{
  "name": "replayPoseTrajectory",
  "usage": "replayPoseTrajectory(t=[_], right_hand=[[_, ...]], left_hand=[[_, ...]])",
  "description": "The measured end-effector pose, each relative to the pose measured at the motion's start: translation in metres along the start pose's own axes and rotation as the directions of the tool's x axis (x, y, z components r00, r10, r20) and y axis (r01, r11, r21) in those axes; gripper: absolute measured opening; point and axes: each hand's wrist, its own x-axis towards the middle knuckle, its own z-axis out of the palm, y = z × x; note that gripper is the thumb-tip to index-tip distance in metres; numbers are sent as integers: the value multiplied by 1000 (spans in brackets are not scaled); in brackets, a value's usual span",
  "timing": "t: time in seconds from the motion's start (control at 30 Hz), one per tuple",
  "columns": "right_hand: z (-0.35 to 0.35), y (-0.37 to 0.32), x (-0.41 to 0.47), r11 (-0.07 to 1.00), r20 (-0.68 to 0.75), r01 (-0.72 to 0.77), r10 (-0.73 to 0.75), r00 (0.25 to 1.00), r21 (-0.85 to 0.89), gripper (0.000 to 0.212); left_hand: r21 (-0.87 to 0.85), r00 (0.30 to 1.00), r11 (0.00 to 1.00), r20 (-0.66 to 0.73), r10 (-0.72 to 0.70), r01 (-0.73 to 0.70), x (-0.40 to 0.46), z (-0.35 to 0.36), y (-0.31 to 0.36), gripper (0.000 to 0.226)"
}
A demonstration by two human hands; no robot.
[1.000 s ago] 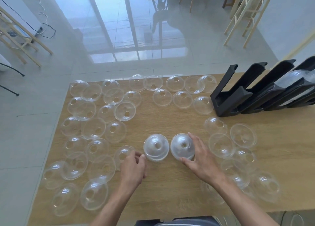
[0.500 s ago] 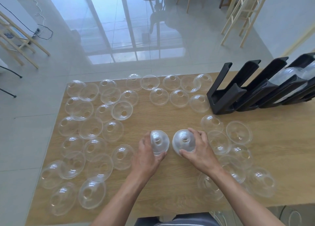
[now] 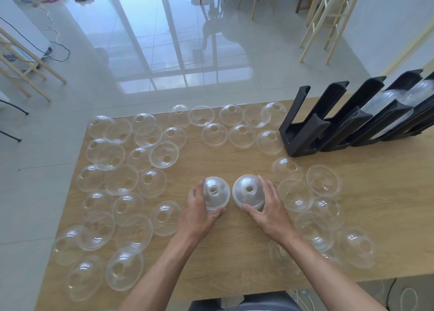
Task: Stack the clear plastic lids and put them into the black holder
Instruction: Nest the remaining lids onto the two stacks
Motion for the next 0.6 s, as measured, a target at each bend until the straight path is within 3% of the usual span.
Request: replayPoseTrajectory(t=[0.37,0.6], right_hand=[[2,0,-1,999,-15,-45,45,999,-4,112],[-18,-15,-25,998,-97,8,-14,995,-65,106]], left_hand=[[66,1000,997,15,-25,24,-1,-8,-4,117],[336,992,942,-111,54,-14,-10,-22,0,120]])
